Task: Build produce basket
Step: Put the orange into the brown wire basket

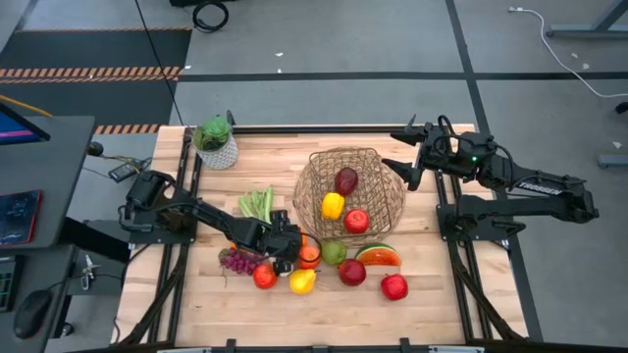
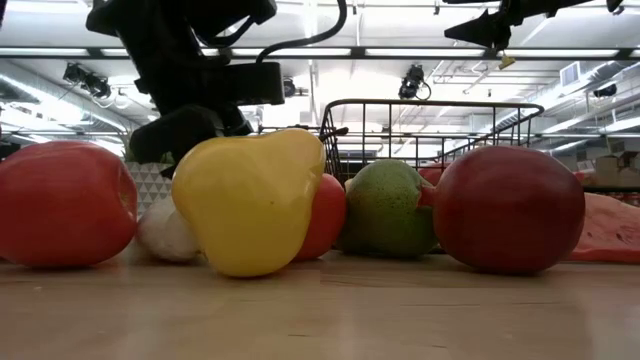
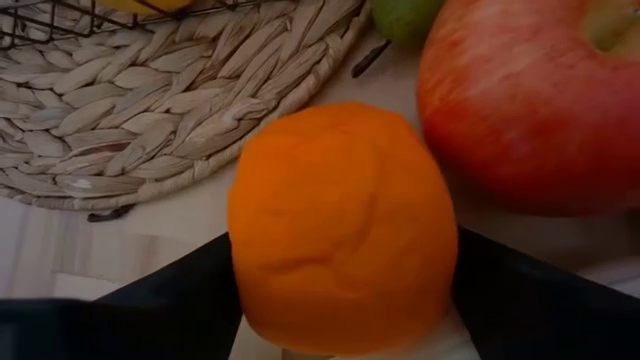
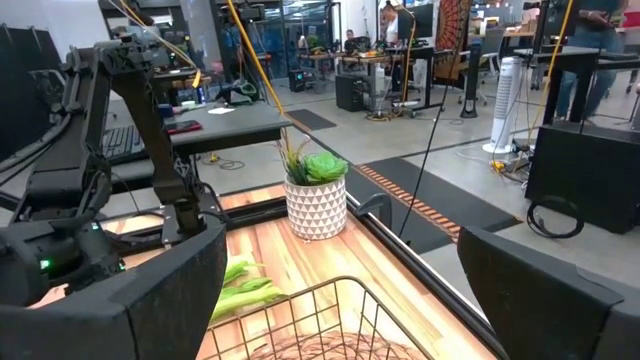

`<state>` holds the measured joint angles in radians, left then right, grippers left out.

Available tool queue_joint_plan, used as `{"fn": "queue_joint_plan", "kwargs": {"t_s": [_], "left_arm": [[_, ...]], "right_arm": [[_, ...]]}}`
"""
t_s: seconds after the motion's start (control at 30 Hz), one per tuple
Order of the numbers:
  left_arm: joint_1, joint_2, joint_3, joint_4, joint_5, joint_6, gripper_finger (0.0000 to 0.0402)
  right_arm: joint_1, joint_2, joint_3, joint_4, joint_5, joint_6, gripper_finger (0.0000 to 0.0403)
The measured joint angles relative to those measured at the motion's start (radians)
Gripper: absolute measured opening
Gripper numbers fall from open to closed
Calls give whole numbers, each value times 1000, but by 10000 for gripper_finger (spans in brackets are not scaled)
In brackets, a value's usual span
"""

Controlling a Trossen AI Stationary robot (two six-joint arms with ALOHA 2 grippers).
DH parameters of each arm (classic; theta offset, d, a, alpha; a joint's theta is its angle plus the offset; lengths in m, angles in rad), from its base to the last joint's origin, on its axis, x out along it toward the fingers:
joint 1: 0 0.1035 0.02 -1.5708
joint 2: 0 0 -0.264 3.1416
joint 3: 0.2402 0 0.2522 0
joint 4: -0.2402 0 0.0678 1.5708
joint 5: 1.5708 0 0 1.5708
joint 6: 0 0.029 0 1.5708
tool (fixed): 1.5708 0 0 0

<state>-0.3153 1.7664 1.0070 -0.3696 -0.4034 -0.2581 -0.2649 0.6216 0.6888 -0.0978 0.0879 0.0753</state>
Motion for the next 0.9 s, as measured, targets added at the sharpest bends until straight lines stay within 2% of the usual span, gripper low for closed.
{"fn": "queue_joint_plan", "kwargs": {"t_s": [0.33, 0.57, 0.9], "left_arm": [[2, -7, 35, -60, 0, 1, 261], [23, -83, 67, -165, -32, 0, 264], [57, -247, 67, -180, -104, 4, 266]], "right_arm": [[0, 0, 0, 0, 0, 0, 400], [0, 0, 0, -2, 0, 0, 400], [0, -1, 0, -7, 0, 0, 400]]}}
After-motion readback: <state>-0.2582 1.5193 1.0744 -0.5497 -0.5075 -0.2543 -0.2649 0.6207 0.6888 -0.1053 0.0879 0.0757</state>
